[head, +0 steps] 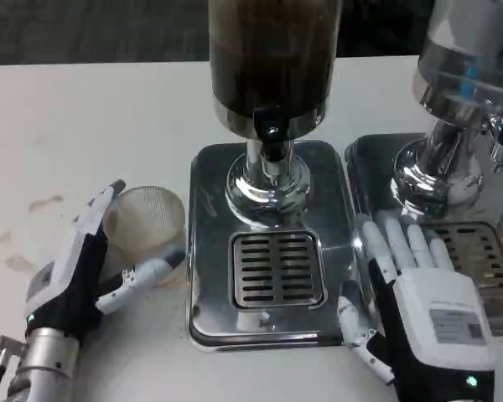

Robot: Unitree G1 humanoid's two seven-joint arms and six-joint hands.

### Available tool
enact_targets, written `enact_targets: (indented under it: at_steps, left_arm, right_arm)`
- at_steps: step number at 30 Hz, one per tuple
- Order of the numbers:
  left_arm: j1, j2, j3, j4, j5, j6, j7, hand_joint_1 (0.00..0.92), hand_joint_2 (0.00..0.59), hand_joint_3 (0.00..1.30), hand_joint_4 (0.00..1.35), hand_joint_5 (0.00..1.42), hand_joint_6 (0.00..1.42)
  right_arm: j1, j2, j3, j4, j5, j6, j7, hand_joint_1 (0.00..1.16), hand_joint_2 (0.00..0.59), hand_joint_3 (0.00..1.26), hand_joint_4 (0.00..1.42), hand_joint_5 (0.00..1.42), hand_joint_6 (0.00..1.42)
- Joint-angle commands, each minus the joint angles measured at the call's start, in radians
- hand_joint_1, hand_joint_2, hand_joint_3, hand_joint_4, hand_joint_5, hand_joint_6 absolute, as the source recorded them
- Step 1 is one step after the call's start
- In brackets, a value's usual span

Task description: Grasp the cup under the faucet to collect the drink, then remove the cup.

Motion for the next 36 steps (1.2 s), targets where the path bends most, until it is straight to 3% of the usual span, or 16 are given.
enact_targets:
  at_steps: [1,9,19,22,24,29,36]
  left_arm:
    - [-0.026,0.005,-0.018,0.017,0.005,-0.016,-0.012,0.170,0.003,0.00,0.00,0.00,0.00]
    - [-0.023,-0.005,-0.014,0.020,-0.006,-0.048,0.000,0.230,0.012,0.00,0.00,0.00,0.00]
    - [-0.030,-0.020,-0.009,0.041,-0.037,-0.084,-0.028,0.275,0.022,0.00,0.02,0.21,0.23]
    - [-0.035,-0.020,-0.018,0.047,-0.032,-0.080,-0.032,0.278,0.027,0.03,0.10,0.29,0.31]
    - [-0.035,-0.018,-0.024,0.048,-0.024,-0.074,-0.027,0.283,0.031,0.06,0.16,0.40,0.47]
    - [-0.029,-0.009,-0.032,0.048,-0.014,-0.066,-0.008,0.412,0.067,0.38,0.52,0.71,0.83]
    - [-0.025,-0.007,-0.038,0.046,-0.014,-0.066,0.026,0.470,0.063,0.56,0.72,0.87,0.95]
  right_arm:
    - [0.003,0.003,0.006,-0.021,-0.005,0.000,0.009,0.04,0.537,0.05,0.00,0.00,0.00]
    - [0.008,0.001,0.004,-0.025,-0.002,0.001,0.014,0.06,0.534,0.05,0.00,0.00,0.00]
    - [0.014,0.004,0.004,-0.029,-0.001,0.002,0.016,0.06,0.534,0.05,0.00,0.00,0.00]
    - [0.015,0.007,0.004,-0.030,-0.001,0.003,0.014,0.07,0.534,0.05,0.00,0.00,0.00]
    - [0.015,0.009,0.004,-0.029,0.002,0.002,0.014,0.07,0.534,0.05,0.00,0.00,0.00]
    - [0.011,0.011,0.003,-0.023,0.008,-0.005,0.012,0.07,0.534,0.05,0.00,0.00,0.00]
    - [0.006,0.009,0.002,-0.018,0.016,-0.013,0.012,0.07,0.534,0.05,0.00,0.00,0.00]
